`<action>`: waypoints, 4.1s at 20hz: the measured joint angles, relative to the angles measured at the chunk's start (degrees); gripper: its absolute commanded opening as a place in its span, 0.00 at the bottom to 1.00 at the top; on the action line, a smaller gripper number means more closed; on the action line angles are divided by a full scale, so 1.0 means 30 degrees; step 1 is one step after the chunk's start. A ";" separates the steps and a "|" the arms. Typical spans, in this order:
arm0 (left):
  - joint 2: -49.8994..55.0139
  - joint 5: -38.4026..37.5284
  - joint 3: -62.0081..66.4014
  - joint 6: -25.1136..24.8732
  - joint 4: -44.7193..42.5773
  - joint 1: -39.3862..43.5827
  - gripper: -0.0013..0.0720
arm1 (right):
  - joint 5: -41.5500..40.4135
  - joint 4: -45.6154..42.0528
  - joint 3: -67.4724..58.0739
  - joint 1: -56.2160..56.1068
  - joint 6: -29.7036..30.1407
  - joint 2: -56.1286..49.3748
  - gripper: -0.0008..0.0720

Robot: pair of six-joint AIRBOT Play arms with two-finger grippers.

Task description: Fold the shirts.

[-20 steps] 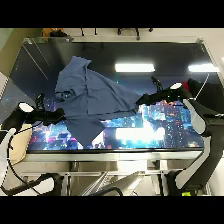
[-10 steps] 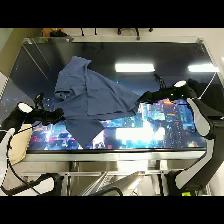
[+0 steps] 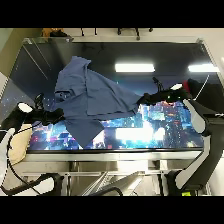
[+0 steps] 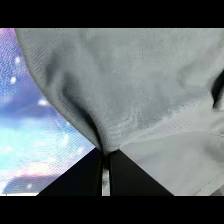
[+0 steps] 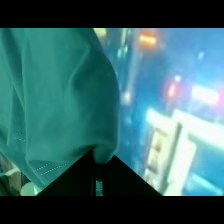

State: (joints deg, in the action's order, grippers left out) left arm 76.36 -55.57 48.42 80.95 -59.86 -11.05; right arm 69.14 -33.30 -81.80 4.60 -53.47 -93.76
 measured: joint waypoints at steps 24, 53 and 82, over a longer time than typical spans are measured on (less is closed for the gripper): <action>-0.8247 -0.3563 1.8812 -0.1909 0.3453 0.0860 0.04 | -0.0903 0.6098 -0.5705 0.4051 -0.1377 1.5722 0.04; 0.0066 -0.1807 0.1027 -0.3235 -0.0423 0.4124 0.04 | -0.2674 -0.2266 1.0848 0.3942 -0.3949 1.0805 0.72; -0.7868 -0.3504 2.2258 -0.3650 0.5421 -0.0379 0.04 | -0.0138 1.1176 -0.8779 0.6863 0.3031 1.5409 0.04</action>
State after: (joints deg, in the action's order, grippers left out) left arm 52.75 -66.08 115.20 70.00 -43.59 -12.19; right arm 68.73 0.23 -108.14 25.19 -44.38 -47.53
